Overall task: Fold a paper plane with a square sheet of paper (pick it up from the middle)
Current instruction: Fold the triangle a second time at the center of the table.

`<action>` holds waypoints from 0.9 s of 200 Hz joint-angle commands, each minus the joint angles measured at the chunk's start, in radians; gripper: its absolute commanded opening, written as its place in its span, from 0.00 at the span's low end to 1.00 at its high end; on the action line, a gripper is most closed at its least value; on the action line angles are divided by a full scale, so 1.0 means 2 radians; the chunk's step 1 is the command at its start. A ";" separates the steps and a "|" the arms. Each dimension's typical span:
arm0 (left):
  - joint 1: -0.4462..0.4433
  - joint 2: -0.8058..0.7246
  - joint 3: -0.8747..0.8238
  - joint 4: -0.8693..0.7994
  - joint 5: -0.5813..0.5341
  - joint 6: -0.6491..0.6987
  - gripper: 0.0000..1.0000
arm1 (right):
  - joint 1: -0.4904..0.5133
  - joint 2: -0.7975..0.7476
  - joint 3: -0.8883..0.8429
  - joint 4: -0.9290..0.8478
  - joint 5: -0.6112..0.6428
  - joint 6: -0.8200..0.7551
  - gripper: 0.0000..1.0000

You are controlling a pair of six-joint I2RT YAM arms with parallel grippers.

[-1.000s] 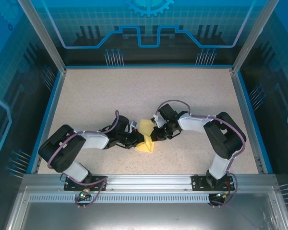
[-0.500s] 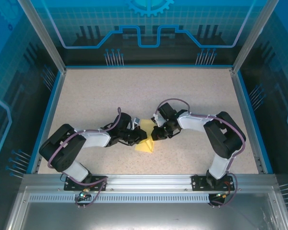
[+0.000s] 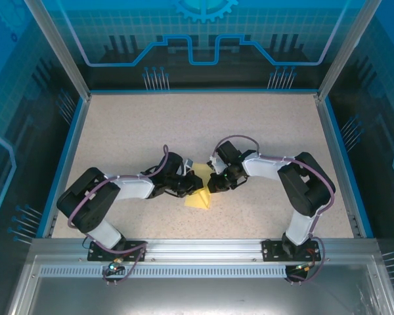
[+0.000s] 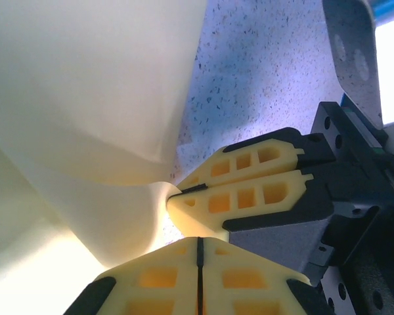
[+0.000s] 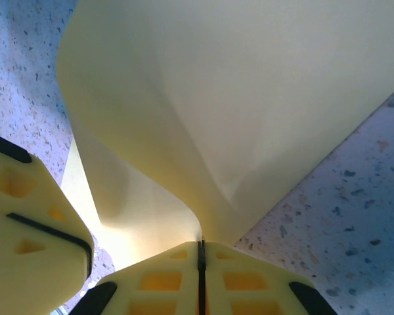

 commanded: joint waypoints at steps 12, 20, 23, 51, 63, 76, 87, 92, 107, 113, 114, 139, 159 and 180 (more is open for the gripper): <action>-0.003 0.015 0.004 -0.008 -0.006 0.009 0.08 | -0.006 0.009 0.019 -0.015 0.007 -0.011 0.09; -0.003 0.018 0.005 -0.006 -0.006 0.009 0.08 | -0.005 0.010 0.019 -0.016 0.008 -0.011 0.09; -0.003 0.019 0.006 -0.006 -0.005 0.009 0.08 | -0.006 0.009 0.020 -0.016 0.008 -0.012 0.09; -0.005 0.026 0.007 -0.003 -0.004 0.009 0.08 | -0.007 0.013 0.025 -0.017 0.009 -0.014 0.09; -0.004 0.028 0.007 -0.002 -0.004 0.009 0.08 | -0.007 0.016 0.027 -0.018 0.010 -0.015 0.09; -0.005 0.028 0.007 -0.002 -0.004 0.009 0.08 | -0.008 0.018 0.028 -0.018 0.009 -0.016 0.09; -0.005 0.026 0.007 -0.001 -0.003 0.009 0.08 | -0.008 0.022 0.031 -0.022 0.010 -0.017 0.09; -0.005 0.026 0.006 -0.002 -0.004 0.008 0.08 | -0.008 0.023 0.032 -0.022 0.011 -0.018 0.09; -0.005 0.023 0.005 0.001 -0.004 0.009 0.08 | -0.008 0.024 0.032 -0.024 0.014 -0.018 0.09; -0.005 0.022 0.004 0.002 -0.002 0.008 0.08 | -0.008 0.023 0.031 -0.024 0.014 -0.018 0.09; -0.004 0.022 0.004 0.002 -0.002 0.009 0.08 | -0.008 0.023 0.031 -0.024 0.014 -0.018 0.09; -0.004 0.015 0.004 0.004 -0.001 0.009 0.08 | -0.009 0.024 0.031 -0.024 0.017 -0.018 0.09; -0.005 0.010 0.001 0.003 -0.002 0.011 0.08 | -0.009 0.024 0.033 -0.025 0.018 -0.018 0.09; -0.005 0.009 0.001 -0.002 -0.005 0.015 0.08 | -0.009 0.025 0.034 -0.026 0.021 -0.019 0.09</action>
